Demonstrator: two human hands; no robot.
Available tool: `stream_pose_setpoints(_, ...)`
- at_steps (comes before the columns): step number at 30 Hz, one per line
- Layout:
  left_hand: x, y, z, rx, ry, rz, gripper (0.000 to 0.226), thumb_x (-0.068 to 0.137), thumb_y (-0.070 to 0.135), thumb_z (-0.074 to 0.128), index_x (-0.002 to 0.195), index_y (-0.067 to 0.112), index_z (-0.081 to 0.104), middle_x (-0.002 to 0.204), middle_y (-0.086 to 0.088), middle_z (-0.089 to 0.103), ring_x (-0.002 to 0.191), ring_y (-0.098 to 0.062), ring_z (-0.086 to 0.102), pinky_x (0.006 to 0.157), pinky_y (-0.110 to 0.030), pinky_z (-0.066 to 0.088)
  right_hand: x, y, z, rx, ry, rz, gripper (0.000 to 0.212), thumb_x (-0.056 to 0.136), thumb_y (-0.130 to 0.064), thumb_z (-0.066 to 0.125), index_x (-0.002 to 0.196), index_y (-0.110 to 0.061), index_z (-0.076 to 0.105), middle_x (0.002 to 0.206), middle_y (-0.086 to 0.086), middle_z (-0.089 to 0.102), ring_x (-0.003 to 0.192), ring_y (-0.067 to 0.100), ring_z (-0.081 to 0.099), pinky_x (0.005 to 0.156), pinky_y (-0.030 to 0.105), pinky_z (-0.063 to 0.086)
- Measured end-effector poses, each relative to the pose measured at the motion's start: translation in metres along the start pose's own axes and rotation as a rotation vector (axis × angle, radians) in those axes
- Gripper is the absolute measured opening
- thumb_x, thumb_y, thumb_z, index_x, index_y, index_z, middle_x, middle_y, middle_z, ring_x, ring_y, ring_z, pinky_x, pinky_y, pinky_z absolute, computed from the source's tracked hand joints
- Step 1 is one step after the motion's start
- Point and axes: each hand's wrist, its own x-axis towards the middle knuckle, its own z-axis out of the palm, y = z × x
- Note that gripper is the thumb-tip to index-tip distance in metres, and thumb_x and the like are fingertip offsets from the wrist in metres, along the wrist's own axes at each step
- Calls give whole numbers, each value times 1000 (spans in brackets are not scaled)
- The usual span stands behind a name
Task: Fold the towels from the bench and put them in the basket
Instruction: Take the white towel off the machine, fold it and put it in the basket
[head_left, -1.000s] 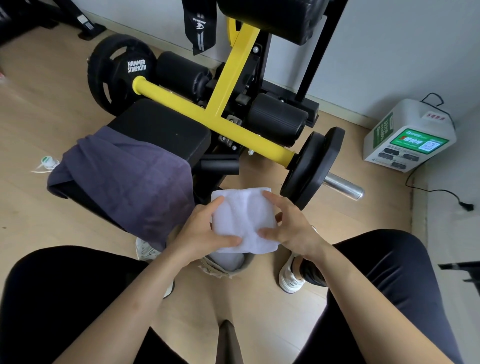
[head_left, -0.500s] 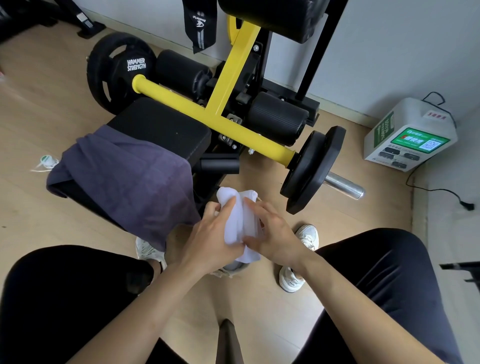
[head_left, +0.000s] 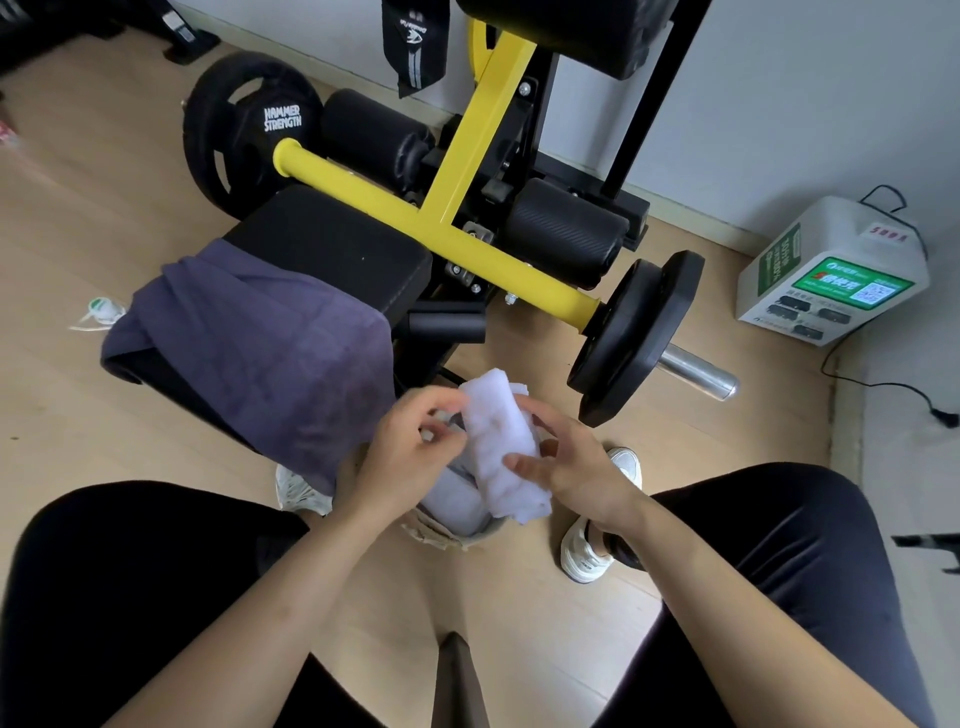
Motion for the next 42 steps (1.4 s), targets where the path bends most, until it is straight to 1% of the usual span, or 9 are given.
stream_pose_setpoints(8, 11, -35, -5, -502, -482, -497, 49, 93, 42, 68, 137, 23, 62, 131, -5, 71, 120, -22, 68, 102, -43, 55, -4, 14, 4, -6, -274, 66, 61, 86, -22, 76, 137, -34, 43, 131, -3, 60, 125, 18, 56, 103, 51, 48)
stream_pose_setpoints(13, 6, -56, 9, -538, -266, -670, 38, 93, 33, 71, 124, 11, 69, 119, -17, 74, 105, -32, 73, 77, -40, 60, -8, 22, 19, -6, -369, 58, 78, 91, -12, 72, 152, -33, 28, 138, -16, 53, 122, -1, 54, 96, 22, 49)
stream_pose_setpoints(17, 2, -74, 25, -424, -133, -868, 37, 95, 25, 70, 124, 2, 66, 108, -14, 73, 99, -27, 72, 68, -33, 60, -6, 38, 35, -146, -503, 56, 65, 89, -12, 73, 141, -40, 46, 142, -15, 48, 124, -7, 45, 95, 13, 44)
stream_pose_setpoints(24, -3, -99, 36, -416, -143, -873, 19, 96, 34, 67, 105, 17, 67, 110, -8, 74, 92, -21, 73, 68, -25, 62, 37, 64, 33, -438, -665, 109, 71, 87, -2, 62, 144, -41, 43, 138, -7, 48, 113, 7, 53, 89, 28, 54)
stream_pose_setpoints(28, 14, -123, 37, -315, -25, -907, 6, 96, 28, 68, 94, 26, 63, 94, -4, 67, 78, -19, 64, 90, -39, 59, 87, 94, 33, -473, -628, 140, 73, 85, 1, 53, 145, -40, 42, 146, -4, 46, 106, 4, 61, 86, 35, 57)
stream_pose_setpoints(31, 20, -152, 38, -183, 38, -889, 15, 88, 24, 75, 99, 17, 68, 86, -5, 63, 77, -23, 59, 79, -38, 54, 120, 125, 40, -506, -553, 178, 70, 91, 4, 50, 149, -32, 40, 145, 4, 46, 126, 29, 51, 98, 35, 51)
stream_pose_setpoints(35, 21, -183, 45, 0, 74, -878, 23, 87, 27, 70, 106, 17, 62, 99, 4, 58, 97, -26, 59, 88, -36, 52, 144, 149, 56, -471, -502, 220, 62, 95, 4, 50, 149, -26, 42, 134, -4, 47, 124, 14, 48, 95, 13, 38)
stream_pose_setpoints(39, 18, -217, 64, -91, 33, -916, 71, 64, 51, 66, 130, 27, 55, 117, 5, 68, 109, -27, 66, 95, -49, 57, 151, 169, 69, -612, -585, 96, 78, 93, 4, 52, 156, -34, 24, 147, 8, 37, 129, 25, 44, 109, 27, 37)
stream_pose_setpoints(42, 12, -258, 82, -168, 48, -927, 65, 64, 47, 66, 127, 44, 53, 117, 4, 70, 110, -33, 68, 91, -53, 60, 155, 182, 78, -714, -631, 112, 83, 91, -8, 58, 156, -40, 18, 152, 11, 26, 136, 31, 40, 112, 28, 36)
